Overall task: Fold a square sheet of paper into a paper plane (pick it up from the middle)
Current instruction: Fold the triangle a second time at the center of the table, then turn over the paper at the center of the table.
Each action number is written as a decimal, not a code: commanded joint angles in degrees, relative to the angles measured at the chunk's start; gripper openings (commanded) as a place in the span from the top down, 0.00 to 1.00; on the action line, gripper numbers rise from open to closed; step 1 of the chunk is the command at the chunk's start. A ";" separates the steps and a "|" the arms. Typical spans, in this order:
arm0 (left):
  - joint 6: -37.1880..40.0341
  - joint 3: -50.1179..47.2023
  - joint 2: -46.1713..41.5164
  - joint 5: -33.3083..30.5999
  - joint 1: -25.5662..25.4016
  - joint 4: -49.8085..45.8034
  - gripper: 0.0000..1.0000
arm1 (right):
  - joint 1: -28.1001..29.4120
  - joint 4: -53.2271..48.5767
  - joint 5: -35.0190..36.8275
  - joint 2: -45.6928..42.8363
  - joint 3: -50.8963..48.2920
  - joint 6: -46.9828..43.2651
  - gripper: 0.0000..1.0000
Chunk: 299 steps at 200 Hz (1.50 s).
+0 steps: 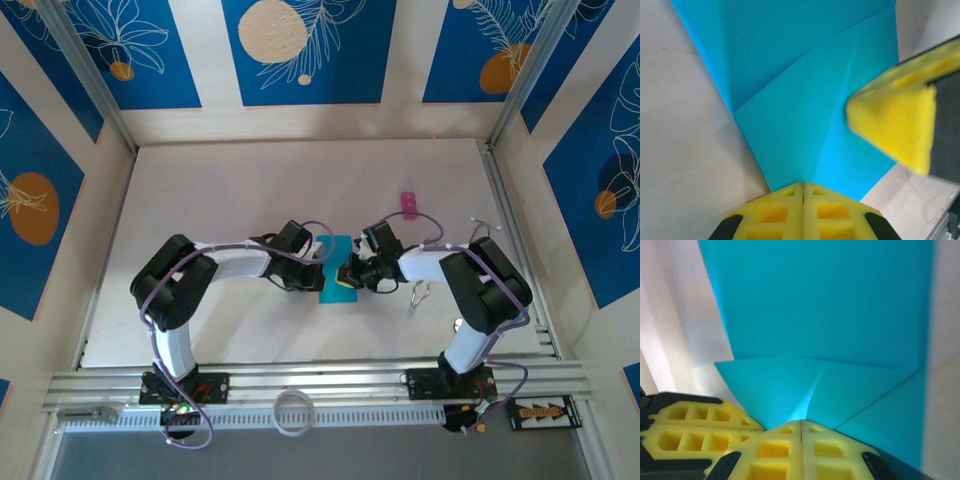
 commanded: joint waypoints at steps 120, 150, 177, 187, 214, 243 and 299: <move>-0.56 2.11 -10.31 -8.45 0.59 -6.87 0.89 | -6.43 -8.01 3.56 -14.09 -1.53 -2.41 0.76; 1.67 7.70 -5.54 -5.61 2.63 -9.32 0.88 | -5.50 -8.07 1.92 -17.08 -4.76 -0.71 0.68; 3.78 11.62 -1.47 -1.54 3.22 -9.94 0.88 | -2.99 -9.60 2.57 -17.13 -5.40 1.43 0.68; 4.38 13.09 0.07 -0.50 3.22 -10.78 0.88 | -1.84 -9.77 2.89 -16.96 -5.71 2.63 0.68; 6.89 15.29 3.10 0.74 3.20 -13.86 0.89 | 1.08 -10.65 4.78 -16.63 -7.00 8.04 0.68; 8.93 14.72 4.15 -0.63 3.22 -15.74 0.89 | 4.25 -11.84 6.79 -17.31 -7.53 10.52 0.68; 9.25 9.81 5.34 -0.64 3.19 -12.78 0.94 | 7.32 -12.60 7.57 -16.96 -8.07 13.34 0.69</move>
